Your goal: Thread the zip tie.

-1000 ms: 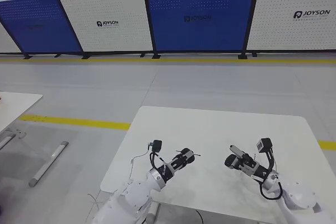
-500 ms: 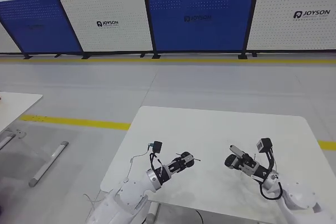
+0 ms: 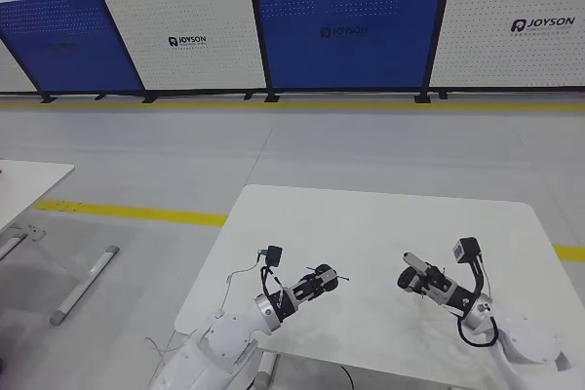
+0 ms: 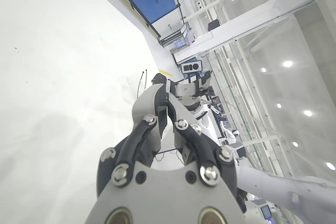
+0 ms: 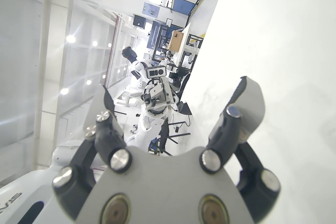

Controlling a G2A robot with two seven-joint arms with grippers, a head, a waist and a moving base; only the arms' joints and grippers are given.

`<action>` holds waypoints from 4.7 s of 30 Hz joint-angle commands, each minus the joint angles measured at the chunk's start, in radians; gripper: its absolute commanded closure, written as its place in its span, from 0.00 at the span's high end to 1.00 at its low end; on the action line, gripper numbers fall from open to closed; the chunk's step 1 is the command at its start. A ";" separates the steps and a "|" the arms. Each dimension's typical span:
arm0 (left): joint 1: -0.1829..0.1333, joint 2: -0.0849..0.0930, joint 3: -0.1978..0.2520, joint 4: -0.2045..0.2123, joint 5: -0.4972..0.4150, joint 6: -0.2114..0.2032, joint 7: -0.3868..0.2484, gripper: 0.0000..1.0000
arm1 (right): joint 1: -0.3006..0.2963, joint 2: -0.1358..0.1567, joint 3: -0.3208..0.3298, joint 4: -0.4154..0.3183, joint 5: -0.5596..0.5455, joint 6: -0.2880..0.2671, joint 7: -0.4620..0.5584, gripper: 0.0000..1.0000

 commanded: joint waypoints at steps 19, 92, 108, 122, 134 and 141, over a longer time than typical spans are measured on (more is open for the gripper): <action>0.000 0.000 0.000 0.000 0.000 0.000 0.000 0.00 | 0.040 0.064 0.175 -0.116 -0.254 0.231 0.298 1.00; 0.000 0.000 0.000 0.000 0.000 0.000 0.000 0.00 | 0.421 0.058 -0.198 -0.057 -0.857 0.574 0.637 1.00; 0.000 0.000 0.000 0.000 0.000 0.000 0.000 0.00 | 0.451 0.050 -0.243 -0.073 -0.905 0.574 0.646 0.60; 0.000 0.000 0.000 0.000 0.000 0.000 0.000 0.00 | 0.535 0.022 -0.334 0.108 -0.840 0.574 0.646 0.40; 0.000 0.000 0.000 0.000 0.000 0.000 0.000 0.00 | 0.530 -0.002 -0.323 0.167 -0.887 0.574 0.646 0.37; 0.000 0.000 0.000 0.000 0.000 0.000 0.000 0.00 | 0.545 -0.036 -0.326 0.225 -0.923 0.574 0.646 0.30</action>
